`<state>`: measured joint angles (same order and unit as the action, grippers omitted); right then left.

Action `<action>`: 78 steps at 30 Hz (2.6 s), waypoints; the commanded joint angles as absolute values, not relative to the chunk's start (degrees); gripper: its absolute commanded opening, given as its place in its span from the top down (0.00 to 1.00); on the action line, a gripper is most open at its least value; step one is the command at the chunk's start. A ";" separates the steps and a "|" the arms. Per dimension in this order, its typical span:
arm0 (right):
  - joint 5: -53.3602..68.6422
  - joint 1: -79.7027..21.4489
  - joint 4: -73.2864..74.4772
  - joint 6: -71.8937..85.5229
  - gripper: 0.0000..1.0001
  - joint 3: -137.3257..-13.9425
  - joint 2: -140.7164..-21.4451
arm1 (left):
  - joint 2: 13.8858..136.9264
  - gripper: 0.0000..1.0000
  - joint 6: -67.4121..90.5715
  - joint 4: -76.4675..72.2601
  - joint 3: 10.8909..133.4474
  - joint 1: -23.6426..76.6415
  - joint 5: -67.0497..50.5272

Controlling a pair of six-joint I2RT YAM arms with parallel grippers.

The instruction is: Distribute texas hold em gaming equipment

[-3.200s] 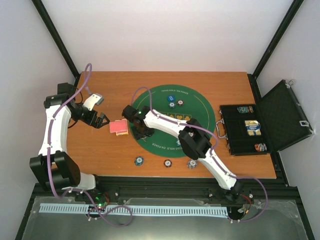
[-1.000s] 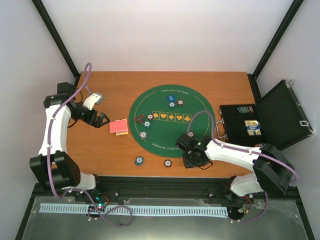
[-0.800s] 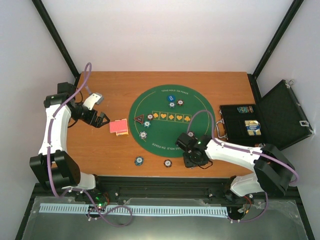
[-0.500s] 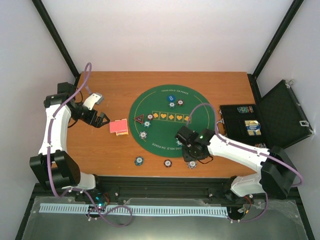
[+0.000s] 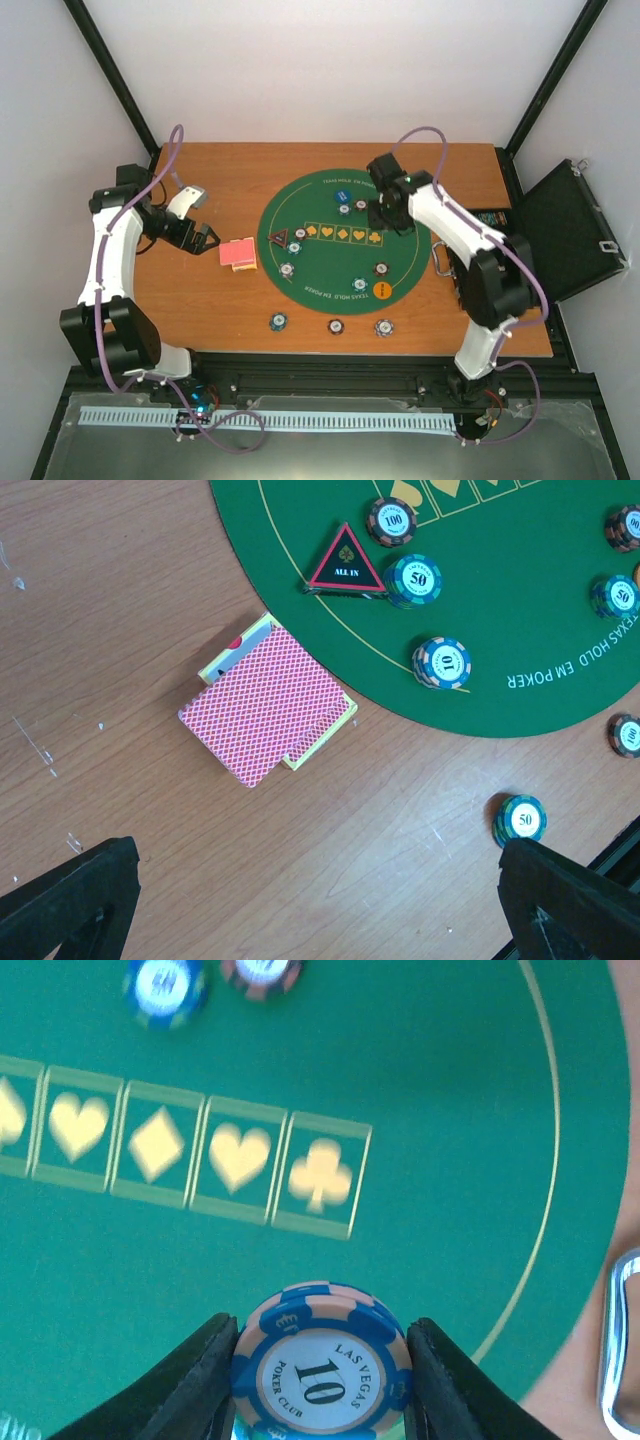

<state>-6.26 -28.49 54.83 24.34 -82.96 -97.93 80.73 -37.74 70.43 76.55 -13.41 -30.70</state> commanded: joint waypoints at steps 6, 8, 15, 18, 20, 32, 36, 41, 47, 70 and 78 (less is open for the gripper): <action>-3.48 -20.50 56.32 17.77 0.64 -112.78 -126.90 | 82.70 0.00 -36.13 70.43 79.57 -13.70 -32.72; -3.27 -19.78 57.49 17.76 0.64 -118.44 -132.19 | 83.01 0.00 -36.23 70.44 79.50 -13.64 -32.71; -2.35 -17.12 59.29 17.10 0.64 -132.19 -143.17 | 83.12 0.00 -37.22 70.30 79.06 -13.67 -31.48; -2.12 -16.39 60.03 16.65 0.63 -135.29 -145.28 | 83.21 0.00 -37.27 70.22 79.06 -13.70 -31.68; -1.87 -16.13 60.13 16.40 0.63 -136.55 -146.47 | 83.38 0.00 -37.17 70.15 79.14 -13.66 -31.74; 0.60 -15.97 59.72 17.22 0.63 -138.05 -149.94 | 82.89 0.00 -37.00 69.88 78.66 -13.71 -31.73; 0.53 -15.99 60.51 17.50 0.60 -138.98 -150.19 | 82.75 0.00 -37.09 69.92 78.67 -13.67 -31.64; 1.75 -15.54 61.98 18.23 0.42 -139.66 -149.04 | 82.70 0.00 -37.45 69.89 78.76 -13.71 -31.43; -1.04 -15.53 64.41 17.54 0.29 -139.83 -144.52 | 82.26 0.00 -36.96 69.97 78.31 -13.72 -31.78; -9.93 -44.32 53.04 38.99 0.22 -56.54 -75.07 | 79.02 0.00 -35.69 71.19 78.46 -13.77 -32.71; -6.52 -54.65 50.71 48.29 0.20 -44.10 -71.40 | 78.81 0.00 -36.03 71.05 78.12 -13.71 -32.11</action>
<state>-7.57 -51.57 53.45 41.36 -47.11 -71.64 79.92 -35.70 70.48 77.38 -13.43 -31.68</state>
